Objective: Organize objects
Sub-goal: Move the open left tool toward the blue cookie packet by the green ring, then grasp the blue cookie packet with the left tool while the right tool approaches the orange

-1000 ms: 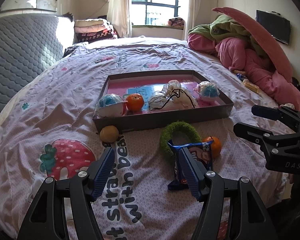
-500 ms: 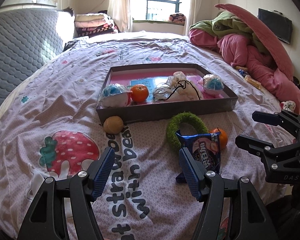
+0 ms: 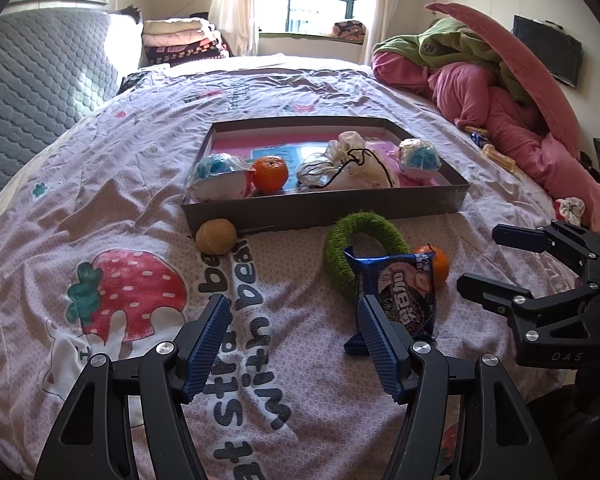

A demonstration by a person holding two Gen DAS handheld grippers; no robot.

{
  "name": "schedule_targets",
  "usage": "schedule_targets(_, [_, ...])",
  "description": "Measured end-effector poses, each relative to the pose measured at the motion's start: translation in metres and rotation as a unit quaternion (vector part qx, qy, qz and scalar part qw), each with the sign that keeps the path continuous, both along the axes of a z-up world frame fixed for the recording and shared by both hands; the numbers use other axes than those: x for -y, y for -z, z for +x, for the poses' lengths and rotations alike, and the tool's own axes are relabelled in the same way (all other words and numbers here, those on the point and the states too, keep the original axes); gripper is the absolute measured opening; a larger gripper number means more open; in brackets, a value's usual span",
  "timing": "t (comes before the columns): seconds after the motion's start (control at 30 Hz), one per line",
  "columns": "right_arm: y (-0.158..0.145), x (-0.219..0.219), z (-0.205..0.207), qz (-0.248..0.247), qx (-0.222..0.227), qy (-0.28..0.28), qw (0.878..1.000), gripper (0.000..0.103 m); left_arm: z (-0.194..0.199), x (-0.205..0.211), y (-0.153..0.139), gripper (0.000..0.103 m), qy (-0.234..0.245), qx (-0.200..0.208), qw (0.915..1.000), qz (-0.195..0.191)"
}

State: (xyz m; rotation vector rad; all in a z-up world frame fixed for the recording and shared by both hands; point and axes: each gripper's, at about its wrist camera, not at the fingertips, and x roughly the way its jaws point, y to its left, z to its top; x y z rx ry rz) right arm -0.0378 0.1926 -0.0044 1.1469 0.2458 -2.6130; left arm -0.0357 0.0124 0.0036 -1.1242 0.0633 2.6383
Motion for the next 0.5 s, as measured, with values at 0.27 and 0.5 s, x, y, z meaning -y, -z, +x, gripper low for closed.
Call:
schedule_targets(0.27, [0.005,0.002,-0.001,0.012,0.007,-0.003,1.000,0.076,0.006,-0.021,0.001,0.068,0.029,0.004,0.9996,0.002])
schedule_targets(0.5, [0.008,0.001,-0.002,0.016,0.011,-0.006,1.000,0.076,0.007,-0.035,0.000,0.068,0.041,0.009,0.9991,0.009])
